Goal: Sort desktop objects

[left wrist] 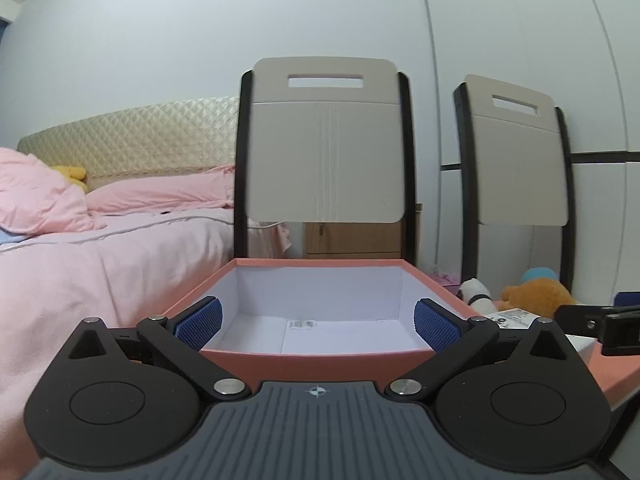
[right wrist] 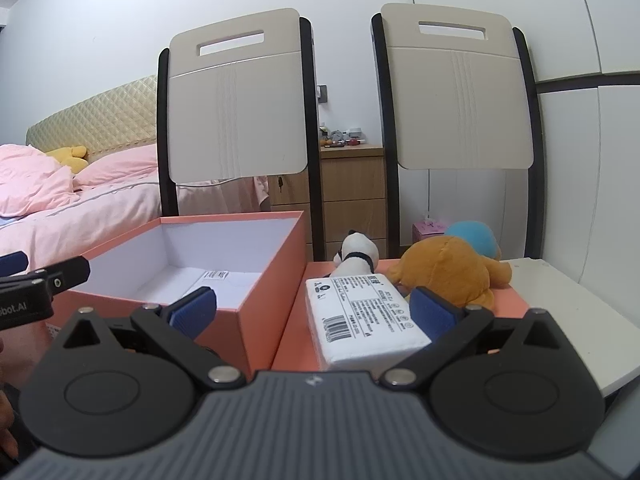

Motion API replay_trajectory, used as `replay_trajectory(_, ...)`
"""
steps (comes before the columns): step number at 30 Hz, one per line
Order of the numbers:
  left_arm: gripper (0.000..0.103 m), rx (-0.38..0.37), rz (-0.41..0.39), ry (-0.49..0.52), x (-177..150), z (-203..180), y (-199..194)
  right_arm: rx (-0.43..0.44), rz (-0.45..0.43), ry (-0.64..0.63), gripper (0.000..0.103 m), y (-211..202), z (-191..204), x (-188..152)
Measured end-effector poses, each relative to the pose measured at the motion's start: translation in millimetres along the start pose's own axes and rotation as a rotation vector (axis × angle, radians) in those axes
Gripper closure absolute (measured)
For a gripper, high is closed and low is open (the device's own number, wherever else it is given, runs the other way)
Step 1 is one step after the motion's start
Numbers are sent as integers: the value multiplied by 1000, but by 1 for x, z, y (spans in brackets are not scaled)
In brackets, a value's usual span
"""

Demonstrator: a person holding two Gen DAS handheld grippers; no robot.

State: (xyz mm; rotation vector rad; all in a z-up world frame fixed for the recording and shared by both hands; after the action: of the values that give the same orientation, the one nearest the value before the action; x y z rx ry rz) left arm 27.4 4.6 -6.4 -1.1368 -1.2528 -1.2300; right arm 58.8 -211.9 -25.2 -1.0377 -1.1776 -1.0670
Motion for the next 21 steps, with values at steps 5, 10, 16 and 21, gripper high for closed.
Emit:
replay_trajectory(5, 0, 2, -7, -1, -2, -1, 0, 4, -3, 0, 0, -1, 1, 0)
replay_trajectory(10, 0, -24, 39, 72, -4, -8, 1, 3, -3, -1, 0, -2, 0, 1)
replay_trajectory(16, 0, -58, 55, 75, -4, -10, 1, 3, -3, -4, 0, -2, 0, 1)
replay_trajectory(21, 0, -39, 62, 89, -5, -11, 0, 1, -4, -3, 0, -3, 0, 1)
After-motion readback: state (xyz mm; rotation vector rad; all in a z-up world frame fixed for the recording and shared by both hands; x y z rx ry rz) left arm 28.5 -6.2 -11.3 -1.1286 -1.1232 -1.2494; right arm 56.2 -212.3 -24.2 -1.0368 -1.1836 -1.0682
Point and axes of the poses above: each gripper's, at about its wrist camera, not at the fingertips, and y roughly the way its jaws point, z to its left, x to its top, the point moved 4 cm from there along y, roughly the way its jaws point, and after that the axes turned 12 degrees about -z, right-handed, at the moved point
